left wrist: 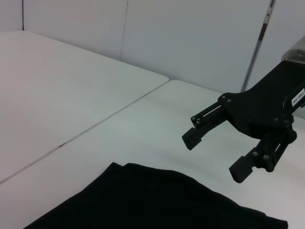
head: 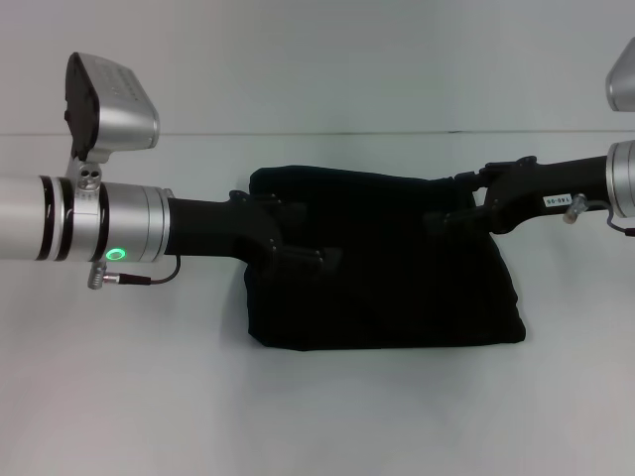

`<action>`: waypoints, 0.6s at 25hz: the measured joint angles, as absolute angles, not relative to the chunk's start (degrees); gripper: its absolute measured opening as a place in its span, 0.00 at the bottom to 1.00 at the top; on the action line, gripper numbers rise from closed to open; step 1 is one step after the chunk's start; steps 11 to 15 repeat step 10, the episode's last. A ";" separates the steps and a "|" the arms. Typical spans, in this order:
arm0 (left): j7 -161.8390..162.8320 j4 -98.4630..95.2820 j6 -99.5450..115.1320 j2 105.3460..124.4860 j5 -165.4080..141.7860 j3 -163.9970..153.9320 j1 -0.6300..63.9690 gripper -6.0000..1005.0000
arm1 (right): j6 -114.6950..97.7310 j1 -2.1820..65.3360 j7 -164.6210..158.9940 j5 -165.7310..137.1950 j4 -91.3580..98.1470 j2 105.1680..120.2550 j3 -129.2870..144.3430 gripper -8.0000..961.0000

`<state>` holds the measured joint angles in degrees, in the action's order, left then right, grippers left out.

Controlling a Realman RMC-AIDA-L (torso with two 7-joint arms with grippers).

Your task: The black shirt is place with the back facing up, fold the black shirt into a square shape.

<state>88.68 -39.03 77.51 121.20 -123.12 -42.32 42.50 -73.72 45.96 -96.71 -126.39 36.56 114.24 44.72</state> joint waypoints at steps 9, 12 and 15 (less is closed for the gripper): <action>88.84 -39.03 77.64 121.19 -122.82 -42.36 42.54 0.89 | -73.82 46.01 -96.93 -126.39 36.56 114.15 44.83 0.96; 88.84 -39.03 77.64 121.19 -122.80 -42.37 42.54 0.89 | -73.83 46.01 -96.93 -126.39 36.56 114.15 44.83 0.96; 88.84 -39.03 77.64 121.19 -122.80 -42.37 42.54 0.89 | -73.83 46.01 -96.93 -126.39 36.56 114.15 44.83 0.96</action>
